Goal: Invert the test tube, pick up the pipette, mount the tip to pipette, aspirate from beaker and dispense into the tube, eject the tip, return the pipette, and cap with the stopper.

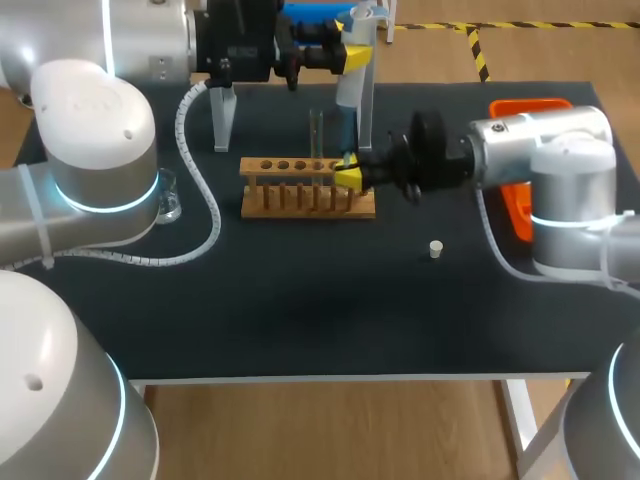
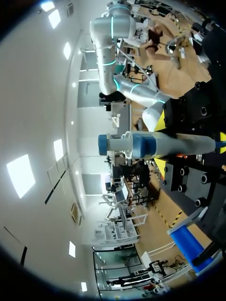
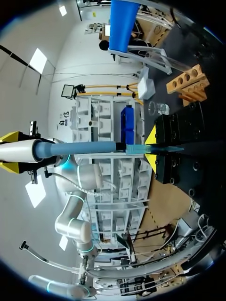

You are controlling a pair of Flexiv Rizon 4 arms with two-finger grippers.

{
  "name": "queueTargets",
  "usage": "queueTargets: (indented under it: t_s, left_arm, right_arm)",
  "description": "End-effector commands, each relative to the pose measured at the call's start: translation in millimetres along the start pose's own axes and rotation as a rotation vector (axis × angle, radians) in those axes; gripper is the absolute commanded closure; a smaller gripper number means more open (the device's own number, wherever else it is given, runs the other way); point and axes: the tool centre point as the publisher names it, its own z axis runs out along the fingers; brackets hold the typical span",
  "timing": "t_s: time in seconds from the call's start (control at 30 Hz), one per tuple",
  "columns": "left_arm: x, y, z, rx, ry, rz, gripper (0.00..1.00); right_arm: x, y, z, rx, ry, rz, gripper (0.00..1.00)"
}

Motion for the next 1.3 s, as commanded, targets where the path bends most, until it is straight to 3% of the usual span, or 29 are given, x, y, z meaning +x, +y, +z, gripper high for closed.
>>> queueTargets:
  t_s: [0.03,0.57,1.3]
  left_arm:
    - [-0.3,0.9,-0.6,0.001,0.002,0.000,1.00]
    - [-0.3,0.9,-0.6,0.001,0.002,0.000,1.00]
    - [-0.3,0.9,-0.6,0.001,0.002,0.000,1.00]
  right_arm:
    - [-2.1,4.6,2.4,0.001,0.007,-0.006,1.00]
    - [1.9,-3.8,3.6,0.004,0.007,0.005,1.00]
    - [-3.0,3.6,5.8,-0.006,0.006,-0.011,1.00]
